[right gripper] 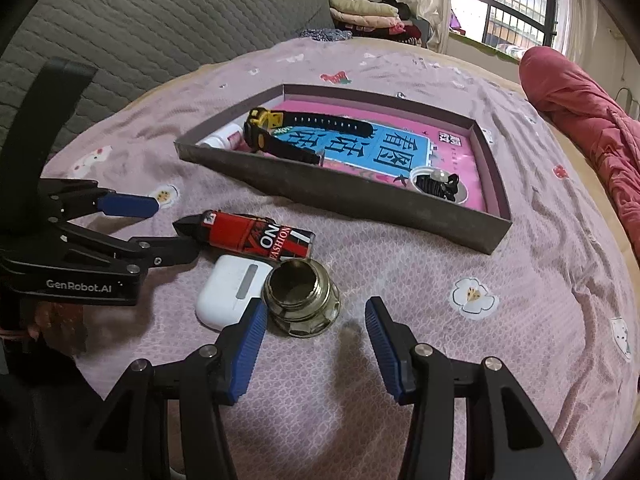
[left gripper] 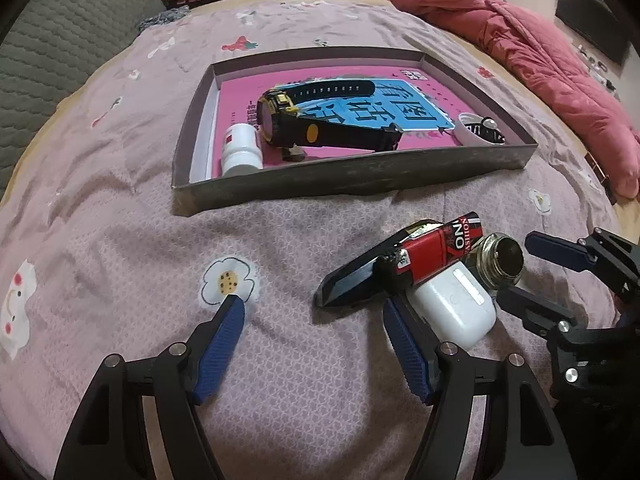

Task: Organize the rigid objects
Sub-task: 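Move the left tool to the gold-patterned black item while the right tool approaches the metal part, then grasp the gold-patterned black item with the left tool while the right tool grasps the metal part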

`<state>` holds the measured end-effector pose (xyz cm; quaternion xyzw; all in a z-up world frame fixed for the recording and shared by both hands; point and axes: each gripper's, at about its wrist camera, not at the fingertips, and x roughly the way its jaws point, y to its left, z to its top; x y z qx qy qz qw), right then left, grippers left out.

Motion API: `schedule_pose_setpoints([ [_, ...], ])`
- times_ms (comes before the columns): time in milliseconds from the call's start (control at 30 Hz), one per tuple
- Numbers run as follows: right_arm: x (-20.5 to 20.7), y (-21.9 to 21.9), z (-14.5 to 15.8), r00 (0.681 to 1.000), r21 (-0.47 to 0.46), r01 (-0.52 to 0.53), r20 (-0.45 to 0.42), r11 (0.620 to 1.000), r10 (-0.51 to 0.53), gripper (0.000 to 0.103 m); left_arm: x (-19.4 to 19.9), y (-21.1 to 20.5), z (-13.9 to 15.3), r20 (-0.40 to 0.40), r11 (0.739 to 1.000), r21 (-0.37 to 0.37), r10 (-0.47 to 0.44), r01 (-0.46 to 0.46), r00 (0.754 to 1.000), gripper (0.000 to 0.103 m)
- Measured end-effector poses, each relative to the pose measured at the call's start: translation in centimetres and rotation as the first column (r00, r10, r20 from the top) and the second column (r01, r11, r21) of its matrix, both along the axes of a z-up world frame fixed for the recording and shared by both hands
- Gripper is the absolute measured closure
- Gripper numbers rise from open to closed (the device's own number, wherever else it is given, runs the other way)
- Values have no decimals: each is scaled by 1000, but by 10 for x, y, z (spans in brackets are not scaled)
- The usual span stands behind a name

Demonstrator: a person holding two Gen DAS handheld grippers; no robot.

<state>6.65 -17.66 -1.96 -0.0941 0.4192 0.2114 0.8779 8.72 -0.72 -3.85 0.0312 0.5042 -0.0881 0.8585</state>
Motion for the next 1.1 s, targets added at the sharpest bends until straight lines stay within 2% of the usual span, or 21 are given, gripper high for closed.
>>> schedule_pose_setpoints([
  [167, 1, 0, -2, 1000, 0, 0, -4, 1000, 0, 52, 1, -5, -2, -1, 1000, 3, -13, 13, 1000, 29],
  [400, 6, -2, -3, 1000, 8, 15, -10, 1000, -14, 44, 1, -12, -4, 1, 999, 13, -34, 34, 999, 29],
  [600, 9, 0, -4, 1000, 10, 11, -7, 1000, -11, 44, 4, -17, -7, 8, 998, 41, -47, 46, 999, 30],
  [800, 17, 2, -12, 999, 6, 26, -29, 1000, -26, 44, 12, -17, -9, 10, 998, 43, -46, 45, 999, 30],
  [1100, 23, 6, -16, 999, -7, 32, -9, 999, -32, 45, 19, -19, -11, 29, 997, 50, -55, 53, 998, 30],
])
